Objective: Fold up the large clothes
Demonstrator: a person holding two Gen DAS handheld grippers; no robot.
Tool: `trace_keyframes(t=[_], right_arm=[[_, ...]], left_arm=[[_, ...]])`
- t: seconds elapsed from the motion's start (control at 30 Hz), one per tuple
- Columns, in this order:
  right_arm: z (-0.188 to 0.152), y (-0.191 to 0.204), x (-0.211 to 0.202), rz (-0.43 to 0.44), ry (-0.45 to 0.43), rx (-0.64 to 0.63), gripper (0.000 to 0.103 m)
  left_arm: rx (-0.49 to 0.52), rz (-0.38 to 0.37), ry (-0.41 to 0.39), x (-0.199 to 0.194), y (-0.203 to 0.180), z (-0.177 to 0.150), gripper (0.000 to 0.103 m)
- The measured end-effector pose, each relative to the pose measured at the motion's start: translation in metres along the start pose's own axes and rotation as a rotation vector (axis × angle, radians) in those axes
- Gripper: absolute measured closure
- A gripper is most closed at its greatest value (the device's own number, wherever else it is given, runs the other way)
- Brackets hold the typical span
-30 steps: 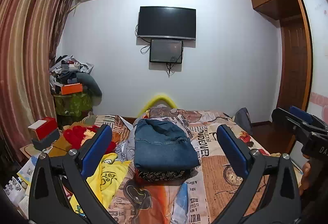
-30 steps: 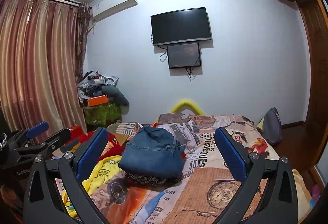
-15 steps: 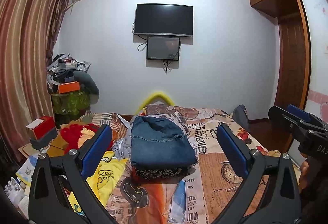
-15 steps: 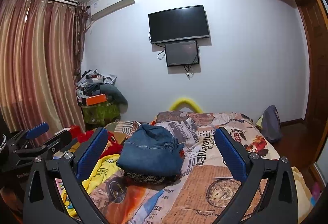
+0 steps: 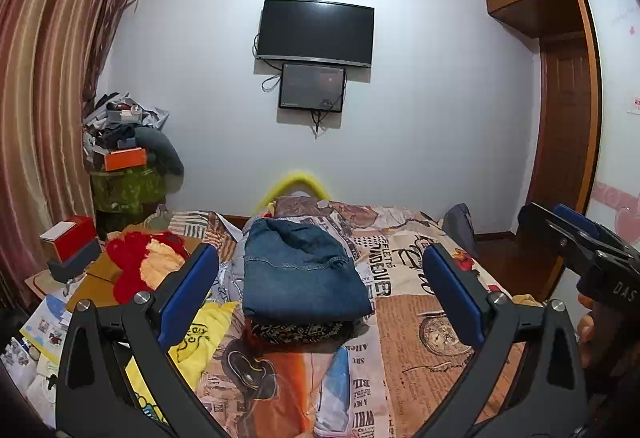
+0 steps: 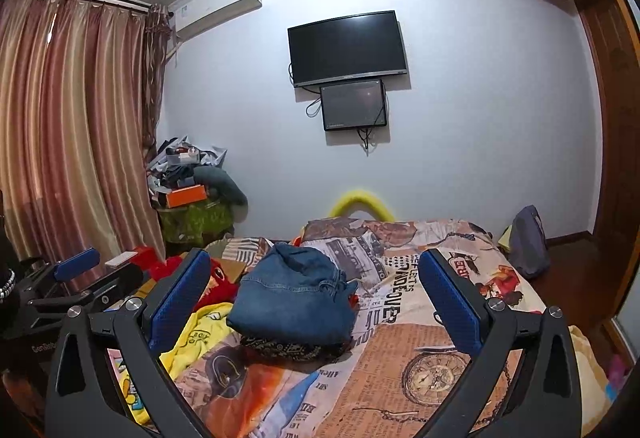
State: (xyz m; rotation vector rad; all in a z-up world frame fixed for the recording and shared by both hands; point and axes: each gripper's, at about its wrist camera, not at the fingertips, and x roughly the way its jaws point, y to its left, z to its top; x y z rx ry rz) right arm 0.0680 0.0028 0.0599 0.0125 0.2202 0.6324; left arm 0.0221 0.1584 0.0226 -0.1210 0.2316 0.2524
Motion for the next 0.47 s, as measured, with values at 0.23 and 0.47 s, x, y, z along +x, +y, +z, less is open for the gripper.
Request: trace_keyframes(t=[0.23, 0.47], right_arm=[[0.0013, 0.0008, 0.0010, -0.004, 0.001, -0.004, 0.000], [0.0014, 0.0008, 0.0005, -0.002, -0.001, -0.005, 0.000]], left_arm=[[0.012, -0.003, -0.003, -0.0033, -0.0003, 0.0010, 0.001], [0.026, -0.003, -0.004, -0.0052, -0.0029, 0.0024, 0.001]])
